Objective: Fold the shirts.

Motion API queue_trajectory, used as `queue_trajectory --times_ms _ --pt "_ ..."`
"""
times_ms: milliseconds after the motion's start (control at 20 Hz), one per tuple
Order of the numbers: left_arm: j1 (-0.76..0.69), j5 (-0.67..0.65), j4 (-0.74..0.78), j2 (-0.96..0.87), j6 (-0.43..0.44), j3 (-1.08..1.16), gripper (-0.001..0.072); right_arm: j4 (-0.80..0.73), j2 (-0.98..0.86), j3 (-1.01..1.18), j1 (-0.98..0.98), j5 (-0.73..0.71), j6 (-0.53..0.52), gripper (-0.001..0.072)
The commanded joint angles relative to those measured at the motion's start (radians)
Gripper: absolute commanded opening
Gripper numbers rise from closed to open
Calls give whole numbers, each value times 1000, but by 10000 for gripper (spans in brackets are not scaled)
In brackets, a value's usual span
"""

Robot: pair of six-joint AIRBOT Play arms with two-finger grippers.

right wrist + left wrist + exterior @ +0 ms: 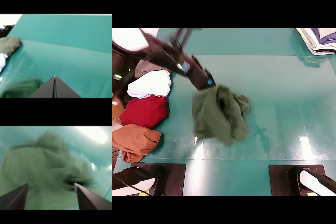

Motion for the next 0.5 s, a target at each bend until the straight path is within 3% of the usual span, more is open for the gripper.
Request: queue_trajectory --times_ms 0,200,450 --pt "17 43 163 4 -120 -176 594 0 26 -70 -2 9 0 19" --pt "189 -78 172 58 -238 -183 593 1 60 -158 -3 -19 0 19" --pt "291 -101 144 219 -262 -483 593 2 68 -217 -2 -40 -3 19"
